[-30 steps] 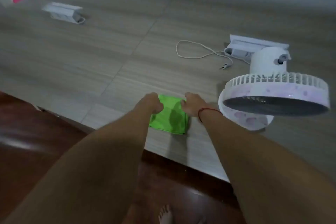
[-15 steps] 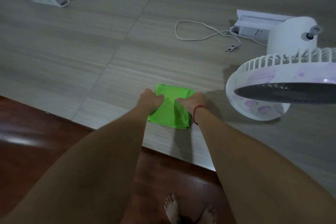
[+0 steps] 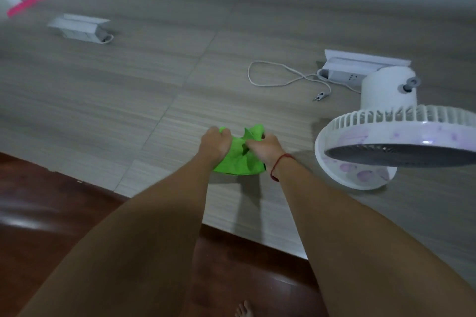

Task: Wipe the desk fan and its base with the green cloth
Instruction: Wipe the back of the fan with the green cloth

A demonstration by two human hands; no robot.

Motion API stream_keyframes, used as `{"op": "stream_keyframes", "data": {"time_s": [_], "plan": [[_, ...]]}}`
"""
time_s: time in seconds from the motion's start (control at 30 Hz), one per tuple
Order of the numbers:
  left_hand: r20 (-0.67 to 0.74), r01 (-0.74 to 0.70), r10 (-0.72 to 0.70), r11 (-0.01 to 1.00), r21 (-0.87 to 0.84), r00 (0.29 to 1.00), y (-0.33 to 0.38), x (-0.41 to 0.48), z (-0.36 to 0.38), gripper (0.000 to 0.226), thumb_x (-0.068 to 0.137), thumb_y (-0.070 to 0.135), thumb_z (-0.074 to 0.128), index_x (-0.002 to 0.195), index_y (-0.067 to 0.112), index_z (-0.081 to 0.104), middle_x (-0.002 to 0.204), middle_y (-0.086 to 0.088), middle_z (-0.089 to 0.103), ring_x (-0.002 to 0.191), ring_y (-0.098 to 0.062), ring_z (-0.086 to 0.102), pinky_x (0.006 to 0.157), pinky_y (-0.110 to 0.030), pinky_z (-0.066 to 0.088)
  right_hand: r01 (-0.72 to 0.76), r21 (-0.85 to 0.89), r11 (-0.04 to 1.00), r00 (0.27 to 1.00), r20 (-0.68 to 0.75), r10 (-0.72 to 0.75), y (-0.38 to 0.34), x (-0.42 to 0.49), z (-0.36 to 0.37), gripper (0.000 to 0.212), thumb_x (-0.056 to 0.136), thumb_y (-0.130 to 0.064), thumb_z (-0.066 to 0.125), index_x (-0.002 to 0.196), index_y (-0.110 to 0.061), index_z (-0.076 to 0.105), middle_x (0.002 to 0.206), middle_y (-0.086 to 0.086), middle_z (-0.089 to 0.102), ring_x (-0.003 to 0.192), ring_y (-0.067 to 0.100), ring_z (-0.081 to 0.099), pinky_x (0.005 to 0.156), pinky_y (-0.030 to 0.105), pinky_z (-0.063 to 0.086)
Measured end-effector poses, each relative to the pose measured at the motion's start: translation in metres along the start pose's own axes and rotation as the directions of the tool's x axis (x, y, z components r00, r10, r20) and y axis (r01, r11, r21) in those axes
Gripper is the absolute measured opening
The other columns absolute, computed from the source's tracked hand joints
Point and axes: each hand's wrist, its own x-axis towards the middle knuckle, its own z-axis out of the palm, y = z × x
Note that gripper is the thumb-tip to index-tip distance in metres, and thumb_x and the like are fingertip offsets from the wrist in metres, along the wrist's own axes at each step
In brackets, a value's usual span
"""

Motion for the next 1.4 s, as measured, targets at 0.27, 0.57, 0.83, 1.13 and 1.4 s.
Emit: {"op": "stream_keyframes", "data": {"time_s": [0.27,0.57,0.83,1.13,1.4], "plan": [[-0.038,-0.137,0.134,0.988,-0.078,0.990,0.073,-0.041,-0.077,0.051,0.101,0.028,0.036,0.128,-0.010,0.055,0.136,-0.029,0.054,0.128,-0.039,0.051,0.105,-0.038,0.040,0.158,-0.066,0.985,0.982,-0.096,-0.164,-0.096,-0.046,-0.036,0.032,0.089,-0.021,0.054,0.106,0.003,0.068,0.098,0.019,0.065,0.109,0.037,0.063,0.078,0.032,0.044],[-0.116,-0.359,0.345,0.923,-0.140,0.931,0.169,-0.095,-0.115,0.052,0.099,0.030,0.038,0.128,-0.010,0.056,0.135,-0.029,0.055,0.126,-0.038,0.053,0.105,-0.039,0.042,0.350,-0.138,0.927,0.869,-0.321,-0.376,-0.171,-0.102,-0.102,0.030,0.092,-0.018,0.052,0.108,0.003,0.066,0.108,0.022,0.067,0.108,0.037,0.061,0.082,0.035,0.045],[-0.098,-0.507,0.498,0.846,-0.166,0.862,0.227,-0.143,-0.085,0.047,0.099,0.027,0.039,0.117,-0.011,0.061,0.125,-0.032,0.060,0.119,-0.042,0.057,0.099,-0.042,0.045,0.440,-0.155,0.884,0.770,-0.442,-0.460,-0.170,-0.142,-0.180,0.026,0.091,-0.019,0.054,0.098,0.002,0.067,0.093,0.019,0.064,0.084,0.026,0.054,0.073,0.029,0.039],[-0.071,-0.570,0.570,0.794,-0.209,0.819,0.256,-0.204,-0.008,0.042,0.096,0.030,0.043,0.119,-0.002,0.058,0.123,-0.024,0.062,0.115,-0.038,0.057,0.096,-0.040,0.046,0.467,-0.180,0.866,0.695,-0.530,-0.485,-0.119,-0.173,-0.265,0.018,0.089,-0.014,0.061,0.093,0.000,0.070,0.080,0.010,0.059,0.079,0.020,0.054,0.070,0.026,0.037],[-0.057,-0.615,0.616,0.768,-0.180,0.786,0.266,-0.233,0.055,0.037,0.095,0.025,0.044,0.110,-0.005,0.061,0.114,-0.026,0.064,0.108,-0.039,0.060,0.087,-0.038,0.046,0.422,-0.198,0.885,0.684,-0.571,-0.454,-0.071,-0.175,-0.321,0.018,0.088,-0.017,0.061,0.087,-0.001,0.069,0.076,0.011,0.058,0.075,0.022,0.052,0.067,0.029,0.038]]}}
